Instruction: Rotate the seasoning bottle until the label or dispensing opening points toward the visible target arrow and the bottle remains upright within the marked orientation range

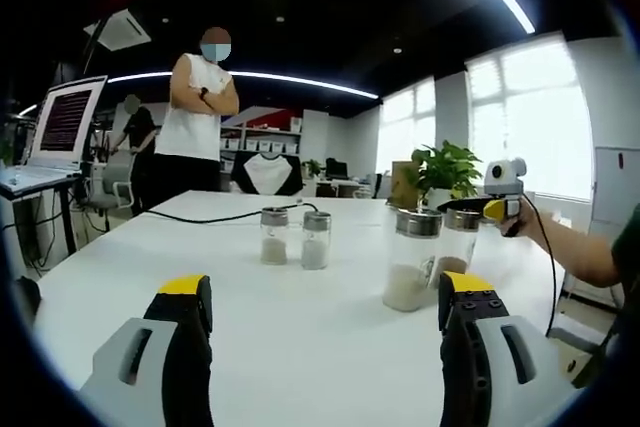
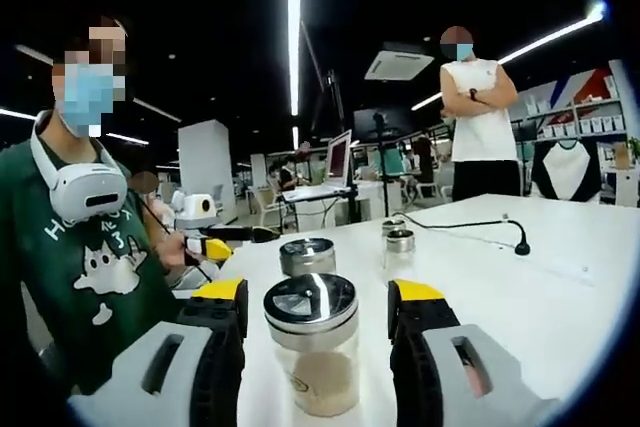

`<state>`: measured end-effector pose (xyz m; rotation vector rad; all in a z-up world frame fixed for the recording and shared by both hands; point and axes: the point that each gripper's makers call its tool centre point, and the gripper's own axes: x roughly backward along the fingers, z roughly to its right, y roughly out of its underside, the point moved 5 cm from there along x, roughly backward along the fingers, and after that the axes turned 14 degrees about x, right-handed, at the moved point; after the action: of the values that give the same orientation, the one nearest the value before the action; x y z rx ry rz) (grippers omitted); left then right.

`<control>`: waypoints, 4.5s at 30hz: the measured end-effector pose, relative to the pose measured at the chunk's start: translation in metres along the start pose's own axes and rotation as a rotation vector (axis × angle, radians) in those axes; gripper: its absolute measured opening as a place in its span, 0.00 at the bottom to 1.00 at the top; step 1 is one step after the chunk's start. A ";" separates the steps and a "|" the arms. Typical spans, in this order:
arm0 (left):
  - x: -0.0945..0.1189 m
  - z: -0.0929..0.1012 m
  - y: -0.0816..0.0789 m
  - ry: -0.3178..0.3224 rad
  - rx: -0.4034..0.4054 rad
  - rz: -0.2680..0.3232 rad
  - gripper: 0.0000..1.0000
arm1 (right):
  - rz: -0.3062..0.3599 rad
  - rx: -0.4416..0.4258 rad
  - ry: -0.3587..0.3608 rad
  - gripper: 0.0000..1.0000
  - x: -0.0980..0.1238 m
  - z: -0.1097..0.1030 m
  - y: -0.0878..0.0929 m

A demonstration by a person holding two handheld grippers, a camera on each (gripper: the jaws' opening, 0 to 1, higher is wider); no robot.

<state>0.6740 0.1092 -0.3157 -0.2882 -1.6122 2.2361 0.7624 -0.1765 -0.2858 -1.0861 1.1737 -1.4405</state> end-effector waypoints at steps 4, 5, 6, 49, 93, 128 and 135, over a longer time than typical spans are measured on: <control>-0.001 0.003 0.000 0.013 0.001 0.001 0.99 | -0.006 -0.008 -0.020 0.54 -0.002 0.000 0.001; -0.001 0.003 0.001 0.013 0.000 0.001 0.99 | -0.016 -0.004 -0.025 0.53 -0.004 -0.002 0.002; -0.001 0.003 0.001 0.013 0.004 0.001 0.99 | -0.022 -0.002 -0.029 0.53 -0.005 -0.003 0.003; 0.001 0.003 0.001 0.022 0.000 -0.003 0.99 | -0.074 0.025 0.100 0.38 -0.019 -0.028 0.007; 0.000 0.006 0.000 0.029 0.005 0.001 0.99 | -0.162 0.047 0.452 0.38 -0.009 -0.011 0.008; -0.002 0.005 0.004 0.031 0.008 -0.011 0.98 | -0.174 0.057 0.750 0.38 -0.021 -0.031 0.010; -0.001 0.003 0.002 0.027 0.007 -0.008 0.98 | -0.171 0.051 0.765 0.38 -0.024 -0.033 0.009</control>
<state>0.6736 0.1054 -0.3167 -0.3082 -1.5894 2.2219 0.7351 -0.1494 -0.3013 -0.6047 1.5716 -2.1040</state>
